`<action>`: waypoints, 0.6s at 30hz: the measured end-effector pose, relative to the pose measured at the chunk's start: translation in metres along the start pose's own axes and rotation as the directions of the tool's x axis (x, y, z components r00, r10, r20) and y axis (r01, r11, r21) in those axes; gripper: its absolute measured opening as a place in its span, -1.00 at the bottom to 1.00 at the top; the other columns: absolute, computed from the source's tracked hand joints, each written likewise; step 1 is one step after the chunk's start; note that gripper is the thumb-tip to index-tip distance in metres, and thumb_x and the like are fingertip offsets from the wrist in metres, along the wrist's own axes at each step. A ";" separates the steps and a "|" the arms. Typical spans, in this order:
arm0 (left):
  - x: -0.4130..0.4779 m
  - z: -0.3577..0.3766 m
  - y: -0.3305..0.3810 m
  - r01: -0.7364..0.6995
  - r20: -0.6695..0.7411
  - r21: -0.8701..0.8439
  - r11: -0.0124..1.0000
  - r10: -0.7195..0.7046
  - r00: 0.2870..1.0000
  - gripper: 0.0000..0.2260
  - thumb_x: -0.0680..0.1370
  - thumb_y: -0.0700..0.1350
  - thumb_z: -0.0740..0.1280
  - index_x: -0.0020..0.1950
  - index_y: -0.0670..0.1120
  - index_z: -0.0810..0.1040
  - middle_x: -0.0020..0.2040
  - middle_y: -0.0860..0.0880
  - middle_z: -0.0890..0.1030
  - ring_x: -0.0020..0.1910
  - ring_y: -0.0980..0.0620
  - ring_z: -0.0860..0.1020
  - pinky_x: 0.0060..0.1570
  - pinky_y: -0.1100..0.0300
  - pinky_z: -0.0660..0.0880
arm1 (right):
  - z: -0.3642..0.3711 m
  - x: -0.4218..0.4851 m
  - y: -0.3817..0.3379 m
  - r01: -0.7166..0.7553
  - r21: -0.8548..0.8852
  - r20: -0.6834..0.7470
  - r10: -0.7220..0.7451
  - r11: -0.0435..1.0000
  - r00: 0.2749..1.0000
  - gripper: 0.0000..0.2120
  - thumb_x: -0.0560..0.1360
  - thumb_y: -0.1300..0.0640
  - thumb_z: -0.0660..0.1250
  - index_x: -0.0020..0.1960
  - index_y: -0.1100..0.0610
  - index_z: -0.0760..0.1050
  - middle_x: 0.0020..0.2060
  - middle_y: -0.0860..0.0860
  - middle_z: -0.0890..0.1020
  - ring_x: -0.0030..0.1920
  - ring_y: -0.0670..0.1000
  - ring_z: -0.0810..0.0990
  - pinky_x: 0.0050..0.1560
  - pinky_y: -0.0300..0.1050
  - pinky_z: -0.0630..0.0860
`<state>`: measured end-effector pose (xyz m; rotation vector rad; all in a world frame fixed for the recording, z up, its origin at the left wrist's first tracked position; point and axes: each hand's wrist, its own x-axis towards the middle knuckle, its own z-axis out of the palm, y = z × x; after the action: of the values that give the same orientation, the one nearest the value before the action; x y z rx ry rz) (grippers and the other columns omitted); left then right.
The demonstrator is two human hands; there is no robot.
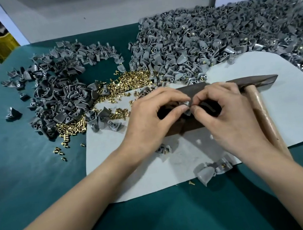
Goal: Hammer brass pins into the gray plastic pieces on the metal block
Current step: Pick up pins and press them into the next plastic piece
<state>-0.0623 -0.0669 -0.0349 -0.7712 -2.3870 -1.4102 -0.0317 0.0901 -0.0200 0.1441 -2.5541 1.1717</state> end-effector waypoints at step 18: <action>-0.007 0.009 -0.001 0.222 -0.090 -0.290 0.931 -0.257 0.962 -0.80 0.40 0.00 0.46 -0.01 0.20 0.61 -0.13 0.28 0.60 0.07 0.19 0.53 0.30 -0.25 0.29 | 0.004 0.008 0.005 0.000 0.099 0.023 -0.003 0.995 1.000 -0.83 0.43 0.22 0.41 -0.20 -0.04 0.52 -0.11 -0.19 0.56 0.12 -0.04 0.40 0.11 -0.35 0.26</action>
<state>-0.0565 -0.0617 -0.0435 -0.4410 -2.2743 -1.8617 -0.0415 0.0908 -0.0238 0.1835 -2.5155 1.3038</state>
